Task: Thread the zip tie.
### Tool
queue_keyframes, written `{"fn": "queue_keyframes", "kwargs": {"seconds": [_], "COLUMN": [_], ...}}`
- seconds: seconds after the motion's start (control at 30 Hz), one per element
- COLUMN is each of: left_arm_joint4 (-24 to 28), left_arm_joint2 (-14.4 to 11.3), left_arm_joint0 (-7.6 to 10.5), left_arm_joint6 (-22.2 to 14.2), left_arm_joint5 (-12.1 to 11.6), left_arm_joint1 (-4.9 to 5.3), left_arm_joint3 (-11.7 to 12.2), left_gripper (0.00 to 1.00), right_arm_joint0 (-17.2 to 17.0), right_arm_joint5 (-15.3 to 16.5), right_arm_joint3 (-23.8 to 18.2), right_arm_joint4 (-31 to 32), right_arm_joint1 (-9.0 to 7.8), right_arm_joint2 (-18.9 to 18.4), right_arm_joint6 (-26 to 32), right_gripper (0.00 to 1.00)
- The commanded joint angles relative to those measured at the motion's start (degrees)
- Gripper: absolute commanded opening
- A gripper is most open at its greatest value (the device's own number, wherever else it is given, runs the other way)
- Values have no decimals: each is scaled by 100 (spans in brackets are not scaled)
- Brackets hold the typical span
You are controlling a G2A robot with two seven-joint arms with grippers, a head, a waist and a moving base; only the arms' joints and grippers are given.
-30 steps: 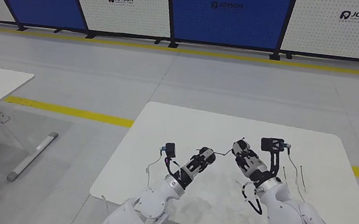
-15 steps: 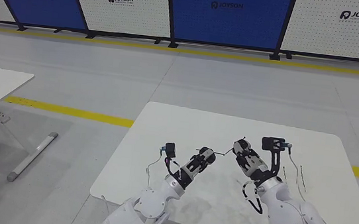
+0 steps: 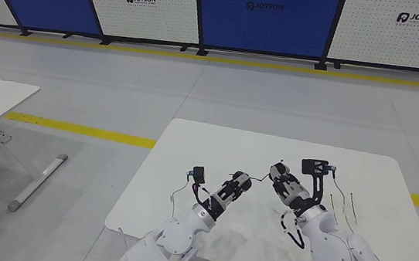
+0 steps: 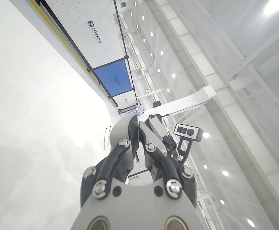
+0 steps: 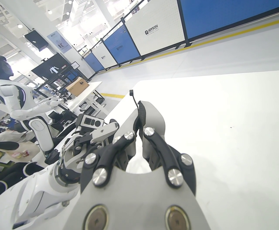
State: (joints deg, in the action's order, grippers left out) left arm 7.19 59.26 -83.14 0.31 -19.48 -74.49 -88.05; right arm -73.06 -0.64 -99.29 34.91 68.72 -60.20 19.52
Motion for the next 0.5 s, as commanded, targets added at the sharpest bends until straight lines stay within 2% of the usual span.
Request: {"fn": "queue_keyframes", "kwargs": {"seconds": [0.0,0.13,0.33,0.47], "left_arm_joint4": [0,0,0,0], "left_arm_joint2": [0,0,0,0], "left_arm_joint0": [0,0,0,0], "left_arm_joint6": [0,0,0,0], "left_arm_joint5": [0,0,0,0], "left_arm_joint1": [0,0,0,0], "left_arm_joint3": [0,0,0,0], "left_gripper": [0,0,0,0], "right_arm_joint0": [0,-15,45,70], "right_arm_joint5": [14,72,447,551], "right_arm_joint3": [15,75,463,575], "right_arm_joint4": [-13,-51,-402,-482], "right_arm_joint1": [9,31,97,118], "right_arm_joint2": [9,33,98,101], "right_arm_joint6": [4,-34,-308,-309], "right_gripper": [0,0,0,0]}}
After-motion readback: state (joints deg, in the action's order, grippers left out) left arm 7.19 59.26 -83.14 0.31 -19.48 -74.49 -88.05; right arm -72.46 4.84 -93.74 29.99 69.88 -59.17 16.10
